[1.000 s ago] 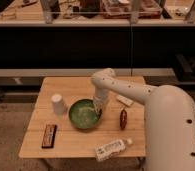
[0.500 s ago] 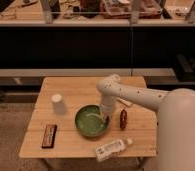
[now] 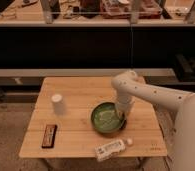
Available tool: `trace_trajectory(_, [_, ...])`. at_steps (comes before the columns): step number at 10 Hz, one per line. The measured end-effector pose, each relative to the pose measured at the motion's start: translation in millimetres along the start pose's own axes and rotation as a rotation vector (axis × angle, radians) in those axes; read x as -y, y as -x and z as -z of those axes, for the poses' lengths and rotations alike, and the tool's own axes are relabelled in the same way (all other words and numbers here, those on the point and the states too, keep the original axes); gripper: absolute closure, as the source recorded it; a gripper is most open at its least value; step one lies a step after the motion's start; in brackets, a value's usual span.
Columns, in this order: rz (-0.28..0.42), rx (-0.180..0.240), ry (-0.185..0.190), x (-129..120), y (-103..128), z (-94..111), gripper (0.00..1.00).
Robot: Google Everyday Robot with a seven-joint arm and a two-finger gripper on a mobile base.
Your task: Drag the ceramic bowl in a circle
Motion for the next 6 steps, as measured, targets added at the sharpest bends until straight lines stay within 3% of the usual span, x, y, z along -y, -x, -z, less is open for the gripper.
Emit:
trace_trajectory(3, [-0.084,-0.006,0.035,-20.8,-48.8,22.7,1.0])
trace_trajectory(6, [-0.138,0.043,0.068,-15.0,-107.0,-0.8,1.0])
